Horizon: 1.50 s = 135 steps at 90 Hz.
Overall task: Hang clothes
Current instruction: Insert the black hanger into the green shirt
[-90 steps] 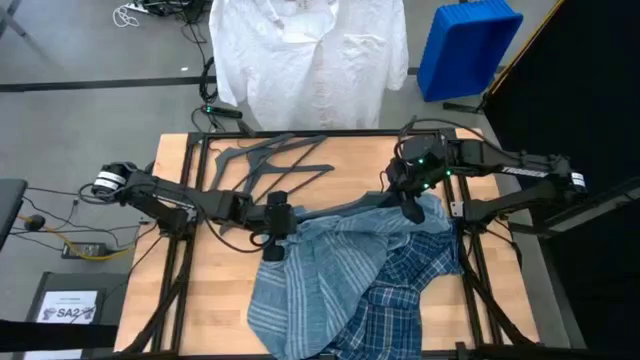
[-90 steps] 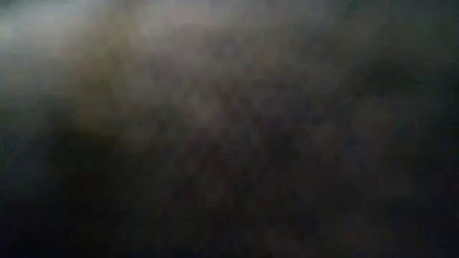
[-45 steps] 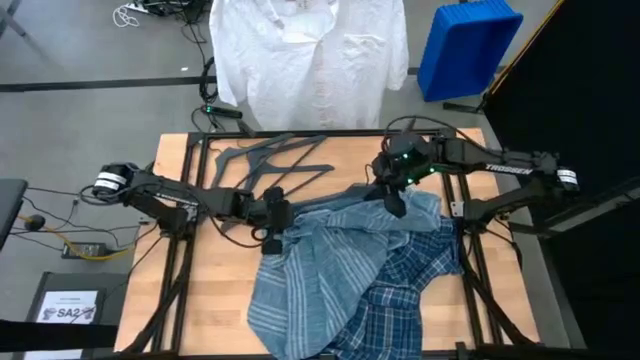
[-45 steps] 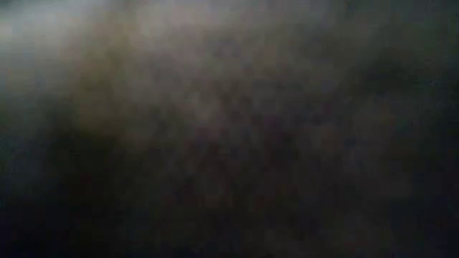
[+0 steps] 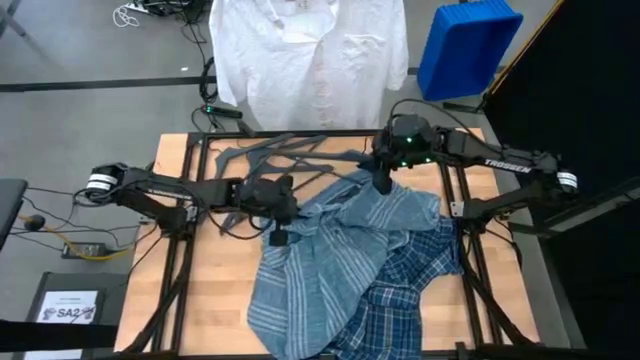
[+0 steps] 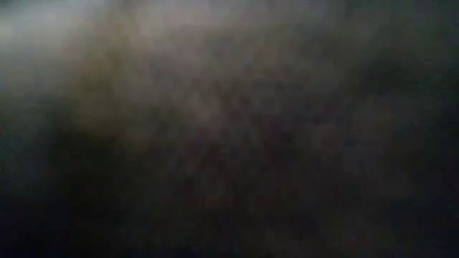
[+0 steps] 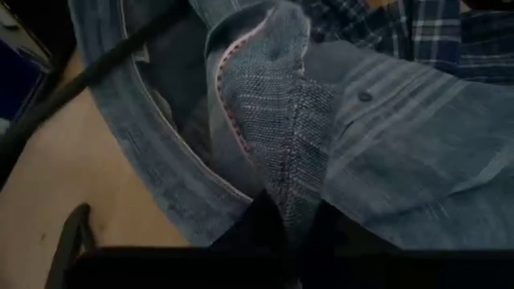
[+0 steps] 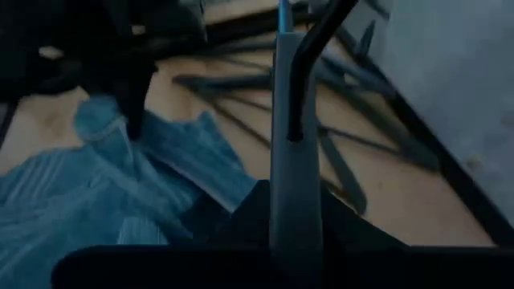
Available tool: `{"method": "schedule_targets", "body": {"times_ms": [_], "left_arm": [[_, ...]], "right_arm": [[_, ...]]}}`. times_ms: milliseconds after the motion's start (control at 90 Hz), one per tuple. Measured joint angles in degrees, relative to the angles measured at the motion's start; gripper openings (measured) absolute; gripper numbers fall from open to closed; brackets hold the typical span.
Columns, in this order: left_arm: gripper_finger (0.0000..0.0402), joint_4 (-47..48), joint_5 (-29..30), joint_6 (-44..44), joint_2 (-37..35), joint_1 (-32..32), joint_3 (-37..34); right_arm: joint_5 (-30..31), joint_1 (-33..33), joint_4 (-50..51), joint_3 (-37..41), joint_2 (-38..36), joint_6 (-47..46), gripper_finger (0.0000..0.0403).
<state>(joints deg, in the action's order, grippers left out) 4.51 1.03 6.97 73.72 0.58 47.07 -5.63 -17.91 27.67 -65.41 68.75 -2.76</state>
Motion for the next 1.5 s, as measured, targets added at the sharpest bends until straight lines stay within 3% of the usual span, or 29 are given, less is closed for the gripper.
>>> {"method": "schedule_targets", "body": {"times_ms": [78,222,356,567,733,1033,1500], "left_arm": [[0.0000,-4.8,0.2,-1.7,-1.0,-0.8,-4.7],[0.0000,-22.4,0.5,-6.1,-3.7,-2.0,-16.7],[0.0000,-32.0,1.4,-8.8,-7.2,-2.8,-24.7],[0.0000,-29.4,4.2,-9.2,-11.5,-2.9,-29.1],[0.0000,-24.8,5.7,-9.1,-13.1,-2.8,-29.2],[0.0000,-23.7,6.7,-7.2,-14.7,-2.8,-29.1],[0.0000,-19.6,9.0,-5.7,-14.7,-2.8,-29.0]], "right_arm": [[-0.1,0.0,-1.2,0.0,0.0,0.0,0.0011],[-0.9,0.0,-1.2,0.0,0.0,0.0,0.0011],[-5.9,0.0,-0.9,0.0,0.0,0.6,0.0011],[-12.1,0.1,-0.2,0.0,0.0,1.1,0.0011],[-20.4,-0.4,3.8,0.0,0.2,-1.1,0.0011],[-19.6,-1.0,13.4,0.0,0.6,-1.9,0.0011],[-18.7,-0.1,15.9,-0.1,2.2,0.3,0.0011]]}}
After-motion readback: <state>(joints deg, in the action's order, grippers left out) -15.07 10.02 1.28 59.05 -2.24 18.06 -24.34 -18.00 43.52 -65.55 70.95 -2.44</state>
